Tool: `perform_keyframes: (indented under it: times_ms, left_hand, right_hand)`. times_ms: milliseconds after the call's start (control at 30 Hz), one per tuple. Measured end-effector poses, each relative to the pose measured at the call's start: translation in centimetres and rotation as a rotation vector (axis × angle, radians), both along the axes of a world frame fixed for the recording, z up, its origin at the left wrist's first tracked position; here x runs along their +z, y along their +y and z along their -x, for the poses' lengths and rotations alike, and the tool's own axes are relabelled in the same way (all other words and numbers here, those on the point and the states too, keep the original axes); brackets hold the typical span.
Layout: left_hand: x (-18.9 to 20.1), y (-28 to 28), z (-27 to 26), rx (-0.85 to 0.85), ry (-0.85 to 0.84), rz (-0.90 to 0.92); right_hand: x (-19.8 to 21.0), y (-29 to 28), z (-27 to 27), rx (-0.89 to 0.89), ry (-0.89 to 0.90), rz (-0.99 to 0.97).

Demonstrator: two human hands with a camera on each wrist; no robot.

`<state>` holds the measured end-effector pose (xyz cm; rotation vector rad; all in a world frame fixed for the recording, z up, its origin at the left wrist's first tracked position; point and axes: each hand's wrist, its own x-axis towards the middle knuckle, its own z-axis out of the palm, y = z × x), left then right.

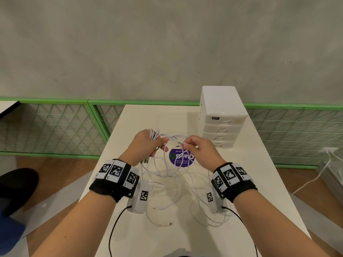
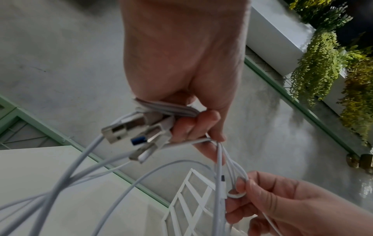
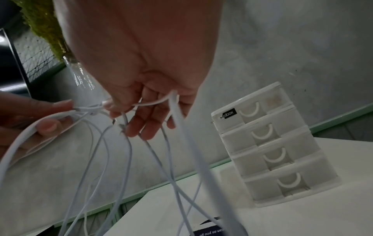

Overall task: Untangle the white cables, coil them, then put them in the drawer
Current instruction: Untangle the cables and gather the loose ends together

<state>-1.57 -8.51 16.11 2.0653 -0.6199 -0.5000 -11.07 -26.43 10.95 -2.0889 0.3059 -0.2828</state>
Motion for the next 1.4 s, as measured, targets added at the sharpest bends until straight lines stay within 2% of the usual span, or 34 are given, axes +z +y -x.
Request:
perform_keyframes:
  times_ms: [133, 333, 433, 567, 700, 867, 1033, 1167, 1333, 1400]
  left_hand:
    - [-0.3, 0.0, -0.5, 0.002, -0.005, 0.027]
    - [-1.2, -0.1, -1.0, 0.106, -0.029, 0.038]
    - [-1.5, -0.3, -0.9, 0.179, 0.027, 0.096]
    - [-1.7, -1.1, 0.0, 0.195, -0.026, 0.044]
    - [-1.7, -1.8, 1.0, 0.19, -0.066, 0.006]
    - [-1.7, -1.7, 1.4, 0.188, -0.048, 0.096]
    - [-2.1, -1.9, 1.3, 0.198, -0.056, 0.067]
    - [-1.7, -1.9, 1.1, 0.144, -0.046, 0.037]
    - [-0.7, -1.6, 1.2, 0.048, -0.014, -0.039]
    - [-0.2, -1.4, 1.4, -0.012, 0.06, -0.08]
  right_hand:
    - [0.1, 0.0, 0.2, -0.004, -0.039, -0.046]
    - [0.4, -0.2, 0.5, 0.11, -0.028, -0.166]
    - [0.1, -0.3, 0.4, 0.091, -0.029, -0.238]
    - [-0.4, 0.4, 0.1, 0.071, 0.009, -0.33]
    - [-0.6, 1.3, 0.2, 0.104, 0.057, -0.27]
    - [-0.8, 0.9, 0.8, 0.047, 0.067, -0.211]
    - [-0.2, 1.3, 1.2, -0.065, 0.1, 0.168]
    - [-0.3, 0.7, 1.1, -0.103, 0.059, 0.315]
    - [-0.6, -1.1, 0.6, -0.145, 0.07, 0.205]
    - [-0.5, -1.6, 0.4, -0.167, 0.049, 0.254]
